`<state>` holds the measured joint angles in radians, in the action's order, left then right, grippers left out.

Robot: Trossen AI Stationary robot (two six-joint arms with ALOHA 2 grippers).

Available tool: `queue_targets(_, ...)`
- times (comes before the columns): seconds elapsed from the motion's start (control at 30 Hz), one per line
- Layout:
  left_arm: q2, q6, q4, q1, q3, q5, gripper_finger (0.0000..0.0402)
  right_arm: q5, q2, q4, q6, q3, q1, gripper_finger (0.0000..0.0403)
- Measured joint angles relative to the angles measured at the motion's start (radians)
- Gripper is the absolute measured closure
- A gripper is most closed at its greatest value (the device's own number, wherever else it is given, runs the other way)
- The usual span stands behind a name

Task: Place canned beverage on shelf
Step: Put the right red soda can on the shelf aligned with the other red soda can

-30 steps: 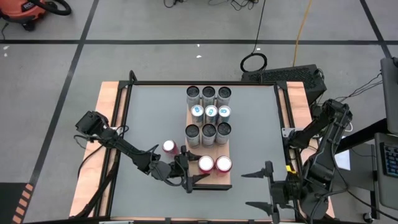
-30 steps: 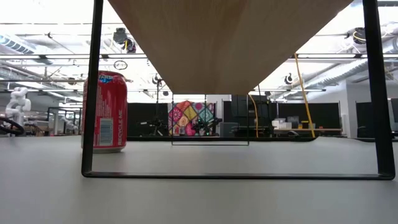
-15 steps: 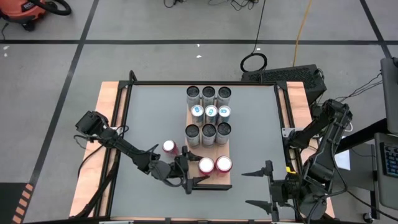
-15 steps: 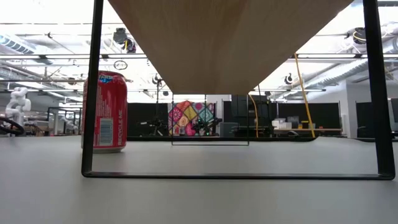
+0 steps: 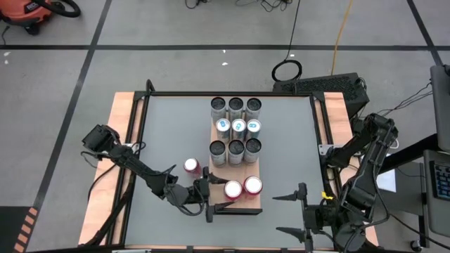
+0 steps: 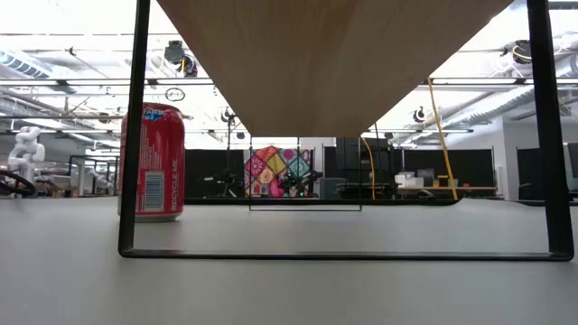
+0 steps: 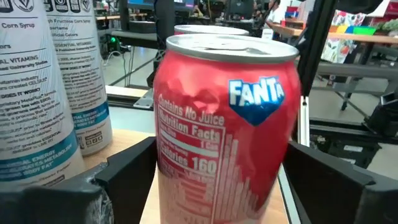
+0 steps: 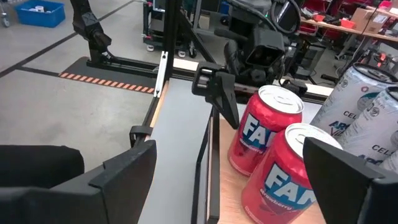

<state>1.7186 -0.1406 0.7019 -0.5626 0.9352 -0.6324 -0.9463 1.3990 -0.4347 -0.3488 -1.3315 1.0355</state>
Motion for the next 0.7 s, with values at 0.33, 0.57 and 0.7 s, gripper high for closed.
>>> queue_targets(0.33, -0.030, -0.040, -0.164, -0.074, 0.000, -0.147, 0.0060, 0.001, 0.026, 0.004, -0.012, 0.000, 0.000, 0.0060)
queue_targets(0.57, -0.055, -0.062, -0.215, -0.107, 0.000, -0.243, 0.0071, 0.001, 0.027, 0.004, -0.025, 0.000, 0.000, 0.0060)
queue_targets(0.7, -0.055, -0.060, -0.210, -0.101, 0.000, -0.247, 0.0103, 0.001, 0.027, 0.003, -0.025, 0.000, 0.000, 0.0060)
